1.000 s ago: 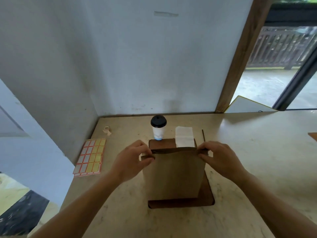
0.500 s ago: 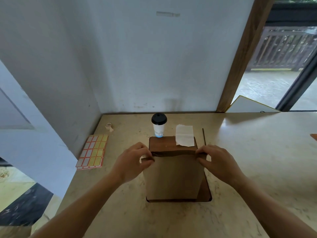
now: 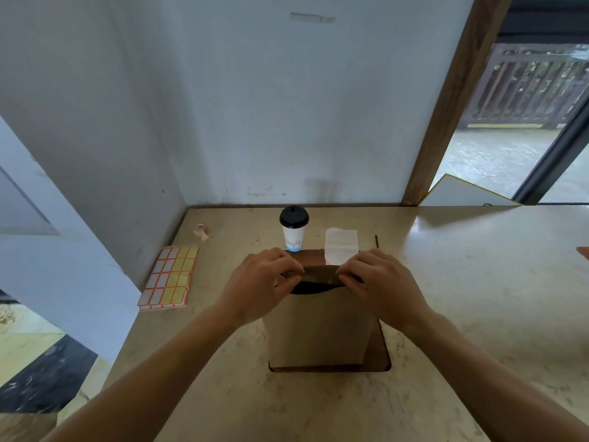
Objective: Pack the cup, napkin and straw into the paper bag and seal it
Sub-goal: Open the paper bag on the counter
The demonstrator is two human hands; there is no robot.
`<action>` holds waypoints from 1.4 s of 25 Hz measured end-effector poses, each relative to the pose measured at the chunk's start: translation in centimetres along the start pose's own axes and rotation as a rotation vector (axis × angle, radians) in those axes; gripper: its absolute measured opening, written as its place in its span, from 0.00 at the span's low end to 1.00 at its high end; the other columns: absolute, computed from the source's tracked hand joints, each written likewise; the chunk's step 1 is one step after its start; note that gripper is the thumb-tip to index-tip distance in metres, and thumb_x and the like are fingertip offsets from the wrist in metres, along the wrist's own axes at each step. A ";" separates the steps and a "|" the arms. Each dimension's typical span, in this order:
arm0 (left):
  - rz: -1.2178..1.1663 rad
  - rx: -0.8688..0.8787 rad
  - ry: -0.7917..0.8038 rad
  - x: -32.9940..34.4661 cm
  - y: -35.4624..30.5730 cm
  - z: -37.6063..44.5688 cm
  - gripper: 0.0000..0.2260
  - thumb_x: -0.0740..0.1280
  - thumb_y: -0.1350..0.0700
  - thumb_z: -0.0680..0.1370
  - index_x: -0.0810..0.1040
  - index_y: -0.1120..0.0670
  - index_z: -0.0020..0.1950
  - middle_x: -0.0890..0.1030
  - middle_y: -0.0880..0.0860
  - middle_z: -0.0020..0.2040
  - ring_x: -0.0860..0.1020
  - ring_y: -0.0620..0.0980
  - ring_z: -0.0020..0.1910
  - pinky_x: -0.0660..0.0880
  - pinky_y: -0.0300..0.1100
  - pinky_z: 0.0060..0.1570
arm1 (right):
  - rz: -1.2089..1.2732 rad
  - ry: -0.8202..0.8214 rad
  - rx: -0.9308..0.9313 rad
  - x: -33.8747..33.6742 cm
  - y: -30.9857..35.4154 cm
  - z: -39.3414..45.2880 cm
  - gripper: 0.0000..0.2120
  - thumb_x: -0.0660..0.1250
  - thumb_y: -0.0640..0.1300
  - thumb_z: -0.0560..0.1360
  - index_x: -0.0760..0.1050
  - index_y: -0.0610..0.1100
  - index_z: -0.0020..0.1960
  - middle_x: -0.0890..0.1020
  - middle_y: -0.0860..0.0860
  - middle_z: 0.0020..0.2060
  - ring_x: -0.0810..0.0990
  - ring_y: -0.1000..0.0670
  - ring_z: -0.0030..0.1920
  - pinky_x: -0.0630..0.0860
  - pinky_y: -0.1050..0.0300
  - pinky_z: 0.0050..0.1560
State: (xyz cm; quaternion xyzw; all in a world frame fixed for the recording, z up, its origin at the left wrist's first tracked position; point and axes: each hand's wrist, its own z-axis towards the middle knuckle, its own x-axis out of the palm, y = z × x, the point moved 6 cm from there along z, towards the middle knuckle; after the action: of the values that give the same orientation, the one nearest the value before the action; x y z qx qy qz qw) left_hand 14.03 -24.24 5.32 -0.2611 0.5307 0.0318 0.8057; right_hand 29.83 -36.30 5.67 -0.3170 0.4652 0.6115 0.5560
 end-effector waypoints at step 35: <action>0.618 -0.035 0.689 5.2 -0.5 2.9 0.29 0.74 0.44 0.69 0.71 0.48 0.68 0.75 0.50 0.59 0.72 0.52 0.57 0.69 0.44 0.53 | -0.113 0.768 0.072 6.8 -1.3 2.2 0.61 0.73 0.72 0.56 0.39 0.59 0.77 0.59 0.52 0.76 0.60 0.42 0.73 0.68 0.40 0.67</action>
State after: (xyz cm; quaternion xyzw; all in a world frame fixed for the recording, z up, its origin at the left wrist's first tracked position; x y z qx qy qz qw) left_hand 18.87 -24.59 1.84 -0.0994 0.8199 0.1907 0.5306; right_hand 30.14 -31.74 -0.02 -0.5282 0.6425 0.3998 0.3852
